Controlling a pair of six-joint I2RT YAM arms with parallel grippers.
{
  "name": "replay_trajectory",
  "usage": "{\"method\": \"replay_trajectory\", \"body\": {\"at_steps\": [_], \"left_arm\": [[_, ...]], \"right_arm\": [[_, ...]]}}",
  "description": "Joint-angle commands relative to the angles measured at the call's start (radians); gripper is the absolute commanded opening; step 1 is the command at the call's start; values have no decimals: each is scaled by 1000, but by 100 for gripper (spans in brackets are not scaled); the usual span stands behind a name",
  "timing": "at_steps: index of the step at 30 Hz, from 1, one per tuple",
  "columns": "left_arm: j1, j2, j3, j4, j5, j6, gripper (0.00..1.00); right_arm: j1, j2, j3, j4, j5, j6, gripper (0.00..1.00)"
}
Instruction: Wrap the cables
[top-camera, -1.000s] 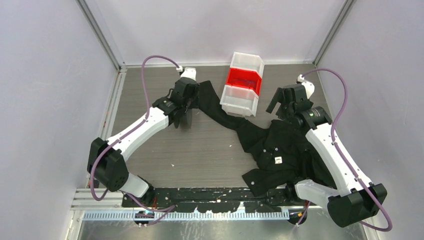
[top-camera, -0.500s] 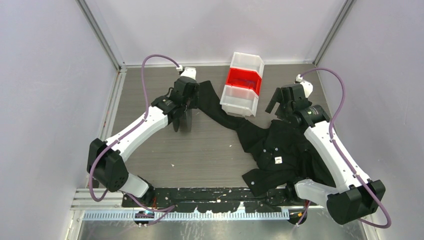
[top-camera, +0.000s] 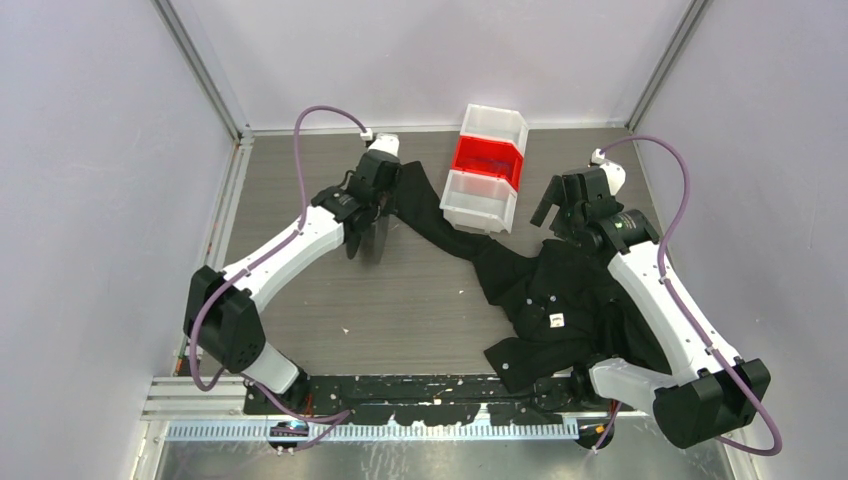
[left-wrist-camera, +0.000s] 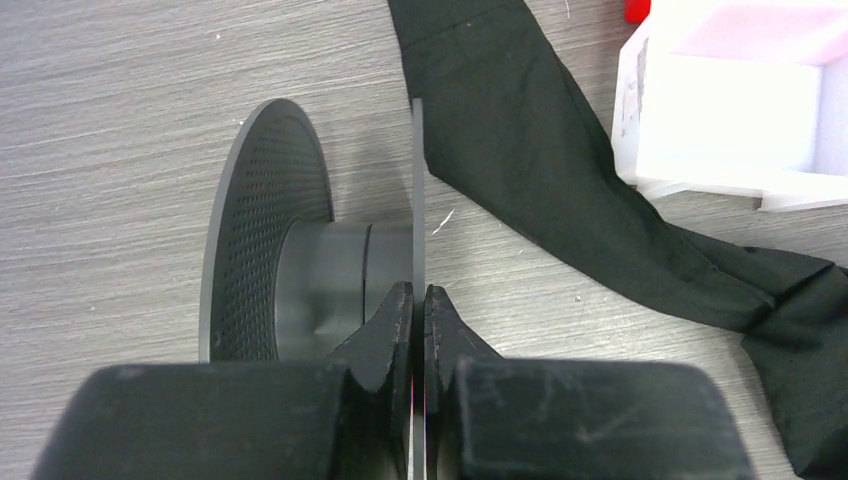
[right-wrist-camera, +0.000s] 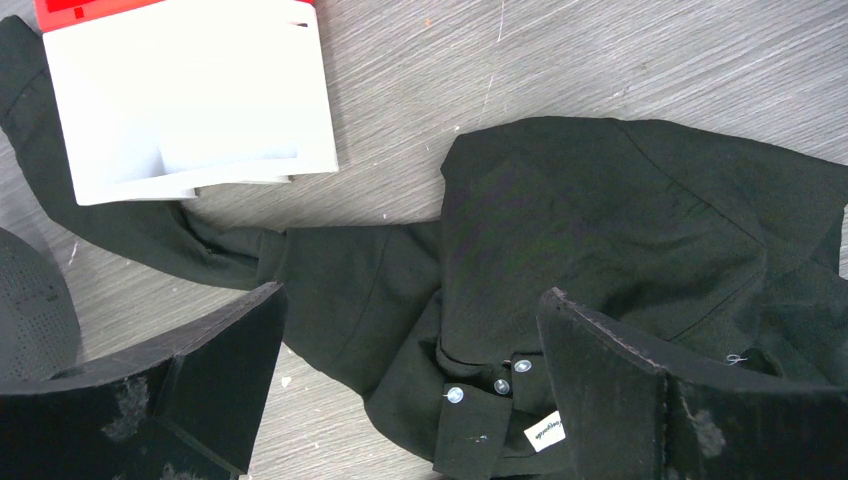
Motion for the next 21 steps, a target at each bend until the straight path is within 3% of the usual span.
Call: {"method": "replay_trajectory", "body": {"at_steps": [1, 5, 8, 11, 15, 21], "left_arm": [[4, 23, 49, 18, 8, 39, 0], [7, 30, 58, 35, 30, 70, 1], [10, 36, 65, 23, 27, 72, 22], [15, 34, 64, 17, 30, 64, 36], [20, 43, 83, -1, 37, 61, 40], [37, 65, 140, -45, 52, 62, 43]], "right_arm": [[-1, 4, 43, 19, 11, 8, 100], [-1, 5, 40, 21, 14, 7, 100], [0, 9, 45, 29, 19, -4, 100], [-1, 49, 96, 40, 28, -34, 100], [1, 189, 226, 42, 43, -82, 100], [1, 549, 515, -7, 23, -139, 100]]}}
